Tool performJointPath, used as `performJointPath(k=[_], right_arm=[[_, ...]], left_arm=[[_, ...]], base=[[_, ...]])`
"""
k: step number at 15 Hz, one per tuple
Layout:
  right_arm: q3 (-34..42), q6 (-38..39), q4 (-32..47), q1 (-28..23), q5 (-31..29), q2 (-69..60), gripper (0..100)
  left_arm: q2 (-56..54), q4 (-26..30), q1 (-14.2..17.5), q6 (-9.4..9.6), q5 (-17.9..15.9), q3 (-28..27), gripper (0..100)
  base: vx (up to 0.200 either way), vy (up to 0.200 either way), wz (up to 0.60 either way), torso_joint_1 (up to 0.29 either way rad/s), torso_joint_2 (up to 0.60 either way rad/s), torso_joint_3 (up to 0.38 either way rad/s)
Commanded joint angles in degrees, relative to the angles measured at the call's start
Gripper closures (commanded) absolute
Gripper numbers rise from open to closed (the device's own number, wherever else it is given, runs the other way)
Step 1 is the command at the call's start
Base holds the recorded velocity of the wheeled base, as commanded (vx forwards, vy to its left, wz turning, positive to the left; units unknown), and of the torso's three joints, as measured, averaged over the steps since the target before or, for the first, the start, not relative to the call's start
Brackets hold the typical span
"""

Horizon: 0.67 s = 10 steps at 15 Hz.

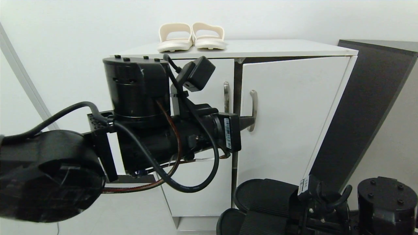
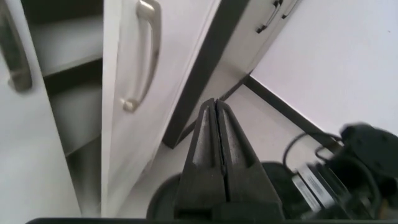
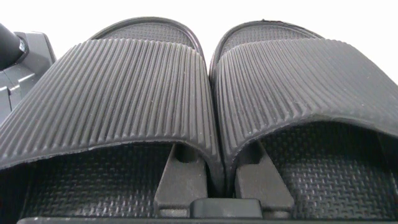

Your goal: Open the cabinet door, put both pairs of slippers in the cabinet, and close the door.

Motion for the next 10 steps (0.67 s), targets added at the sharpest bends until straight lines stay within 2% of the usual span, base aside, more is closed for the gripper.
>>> performJointPath(k=[1,3,7,10], right_arm=[[0.0,0.0,-0.1,0.3,0.0,-0.1,100],[0.0,0.0,-0.1,0.8,0.0,-0.1,100],[0.0,0.1,-0.2,2.5,0.0,-1.4,100],[0.1,0.1,-0.1,2.9,0.1,-1.3,100]], left_arm=[[-3.0,0.0,0.4,-0.12,-0.1,1.7,100],[-2.1,-0.1,3.3,-0.39,-0.8,0.7,100],[3.8,-2.6,8.6,-1.09,-6.5,-4.1,100],[7.5,-3.0,10.1,-1.35,-6.6,-6.8,100]], base=[[0.000,0.000,0.00,0.000,0.00,0.000],[0.000,0.000,0.00,0.000,0.00,0.000],[0.000,0.000,0.00,0.000,0.00,0.000],[0.000,0.000,0.00,0.000,0.00,0.000]])
